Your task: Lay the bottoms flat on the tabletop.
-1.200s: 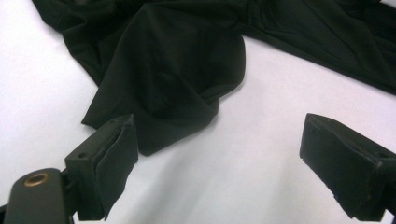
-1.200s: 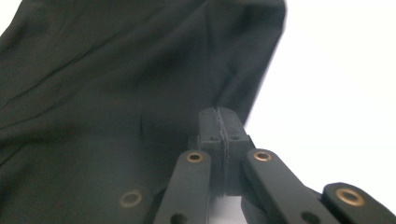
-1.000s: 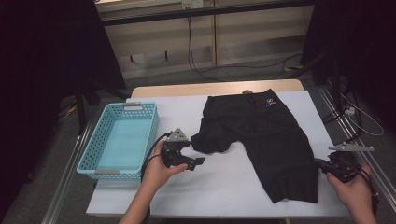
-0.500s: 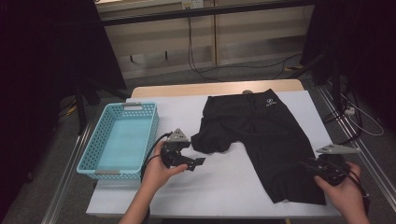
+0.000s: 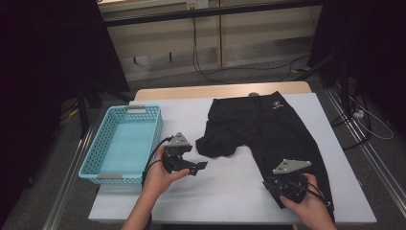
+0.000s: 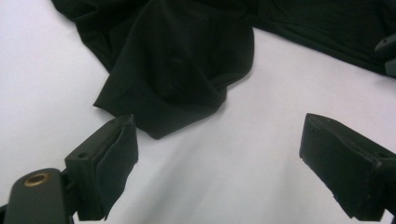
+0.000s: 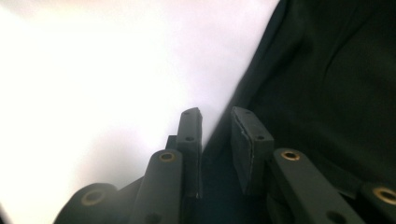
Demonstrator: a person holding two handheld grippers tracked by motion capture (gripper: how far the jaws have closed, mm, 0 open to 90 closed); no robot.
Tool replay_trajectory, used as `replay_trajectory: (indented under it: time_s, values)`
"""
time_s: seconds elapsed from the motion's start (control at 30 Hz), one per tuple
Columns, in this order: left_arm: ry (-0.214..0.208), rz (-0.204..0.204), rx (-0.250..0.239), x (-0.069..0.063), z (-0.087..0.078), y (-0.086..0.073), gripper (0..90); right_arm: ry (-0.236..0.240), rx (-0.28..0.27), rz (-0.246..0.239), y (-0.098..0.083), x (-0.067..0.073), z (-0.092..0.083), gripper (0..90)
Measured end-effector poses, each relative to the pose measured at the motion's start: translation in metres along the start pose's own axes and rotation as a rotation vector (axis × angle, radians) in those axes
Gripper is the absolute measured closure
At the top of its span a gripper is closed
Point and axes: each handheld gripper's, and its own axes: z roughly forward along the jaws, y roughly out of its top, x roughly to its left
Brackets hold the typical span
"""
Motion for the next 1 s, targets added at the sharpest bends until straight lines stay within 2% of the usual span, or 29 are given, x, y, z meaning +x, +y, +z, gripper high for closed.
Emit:
replay_trajectory:
  time_s: [0.03,0.1,0.13,0.2,0.27,0.43,0.57,0.7,0.87,1.0]
  values:
    - [0.002,-0.003,0.002,0.0,-0.001,0.0,11.7,-0.005,0.003,0.0,-0.001,-0.001,0.002,75.3]
    - [0.009,-0.006,-0.007,0.001,0.0,0.001,11.8,0.0,0.0,0.012,-0.002,-0.003,0.001,86.3]
    - [0.015,-0.006,-0.009,0.001,0.001,0.0,12.0,0.008,0.002,0.013,-0.002,-0.004,0.001,87.8]
    - [0.025,-0.005,-0.005,0.002,0.002,0.0,12.3,0.019,0.007,0.024,-0.002,-0.004,0.0,89.1]
    - [0.025,-0.005,-0.005,0.002,0.002,-0.001,12.4,0.059,0.014,0.029,-0.002,-0.001,-0.003,89.4]
    - [0.022,-0.003,-0.003,0.002,0.006,0.0,12.7,0.084,0.01,0.015,-0.006,0.006,-0.007,88.5]
    - [0.043,-0.008,-0.021,0.004,0.009,0.002,13.1,0.088,-0.003,0.023,-0.006,0.004,-0.005,79.0]
    - [0.065,-0.009,-0.024,0.006,0.015,0.002,13.8,0.067,-0.055,0.026,-0.002,0.004,-0.01,65.2]
    - [0.133,-0.006,-0.035,0.009,0.02,0.005,16.9,0.043,-0.107,0.039,0.002,-0.001,-0.009,49.6]
    - [0.15,0.006,-0.033,0.011,0.026,0.007,28.4,0.031,-0.127,0.047,0.004,-0.003,-0.006,42.3]
